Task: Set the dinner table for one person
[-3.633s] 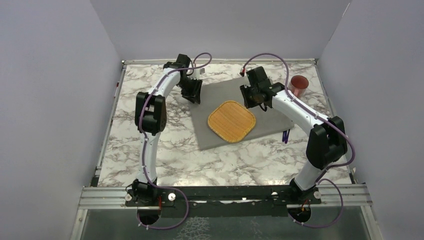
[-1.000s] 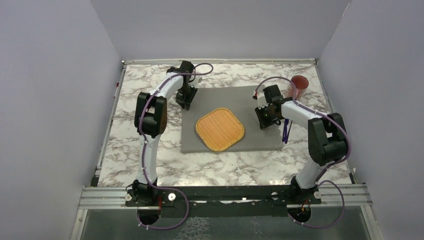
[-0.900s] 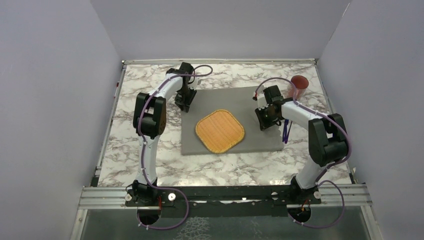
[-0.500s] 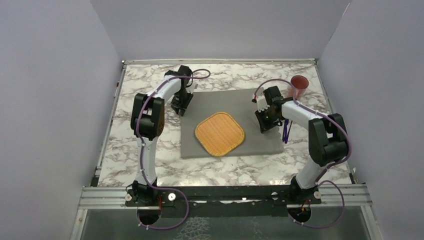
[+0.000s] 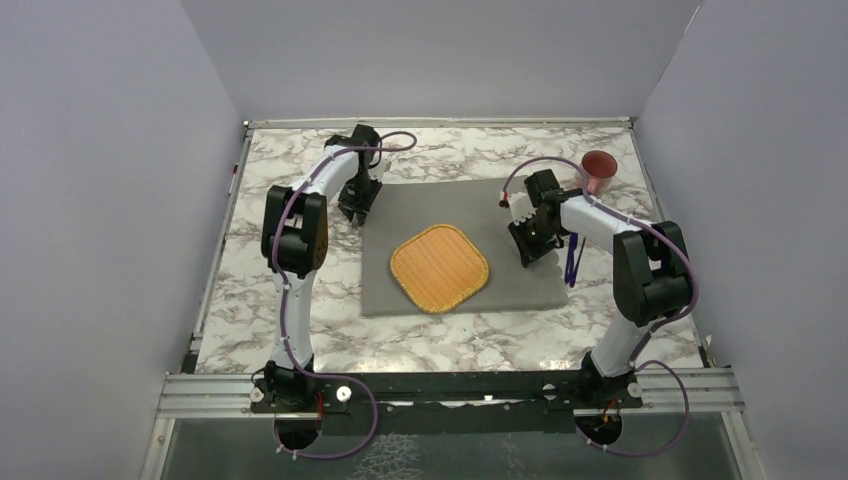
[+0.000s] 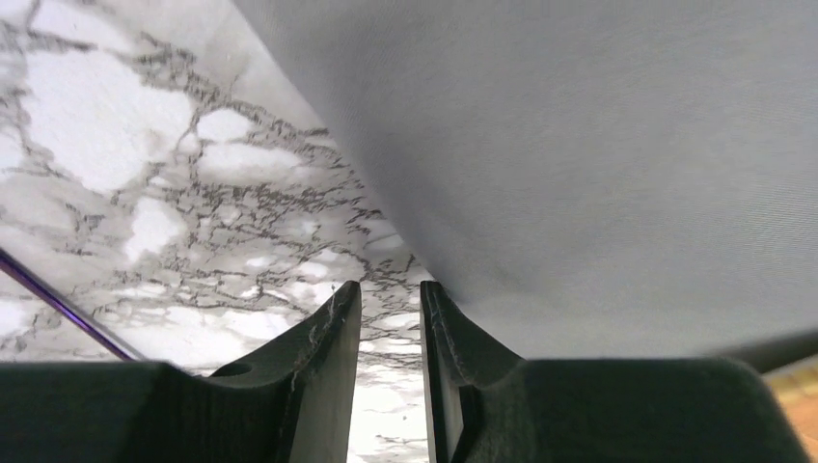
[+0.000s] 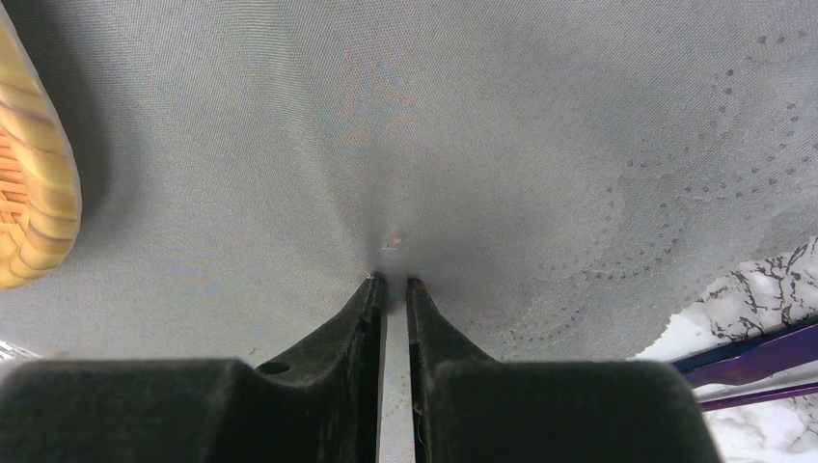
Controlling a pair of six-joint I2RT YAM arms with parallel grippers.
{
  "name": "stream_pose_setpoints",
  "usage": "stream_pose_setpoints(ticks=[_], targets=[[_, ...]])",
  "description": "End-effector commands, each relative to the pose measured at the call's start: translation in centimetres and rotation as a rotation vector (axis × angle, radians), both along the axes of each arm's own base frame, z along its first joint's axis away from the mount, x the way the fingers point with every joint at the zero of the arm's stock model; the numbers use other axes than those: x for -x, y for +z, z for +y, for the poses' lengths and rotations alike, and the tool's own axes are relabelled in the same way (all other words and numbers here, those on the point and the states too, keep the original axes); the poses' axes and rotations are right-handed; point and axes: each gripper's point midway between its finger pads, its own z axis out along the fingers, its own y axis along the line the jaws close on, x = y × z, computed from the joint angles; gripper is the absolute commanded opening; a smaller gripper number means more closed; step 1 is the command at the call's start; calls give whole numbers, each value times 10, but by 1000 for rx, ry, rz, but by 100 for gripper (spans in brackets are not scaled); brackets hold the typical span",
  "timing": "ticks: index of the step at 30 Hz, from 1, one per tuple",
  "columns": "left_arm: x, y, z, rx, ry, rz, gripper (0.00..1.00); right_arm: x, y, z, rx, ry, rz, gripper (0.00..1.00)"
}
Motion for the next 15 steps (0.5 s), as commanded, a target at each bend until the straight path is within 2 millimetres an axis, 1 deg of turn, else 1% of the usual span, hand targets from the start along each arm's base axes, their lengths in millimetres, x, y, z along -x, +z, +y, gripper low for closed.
stream_pose_setpoints(ticks=[1,3,4,6,8,10,15], targets=[[-15,53,-29,171,-64,-102,31,31,-14,-2,12,33,125,17],[-17,75,-36,220,-86,-140,32,31,-13,-3,11,29,125,17],[-15,82,-43,257,-105,-148,32,31,-13,-2,10,27,123,17],[-8,90,-59,358,-162,-135,32,30,-13,-1,8,23,121,17],[3,89,-77,451,-208,-97,32,28,-10,-1,6,18,112,17],[10,80,-88,478,-240,-70,32,25,-8,0,0,15,104,17],[9,57,-104,490,-266,-51,31,19,-1,4,-13,6,86,17]])
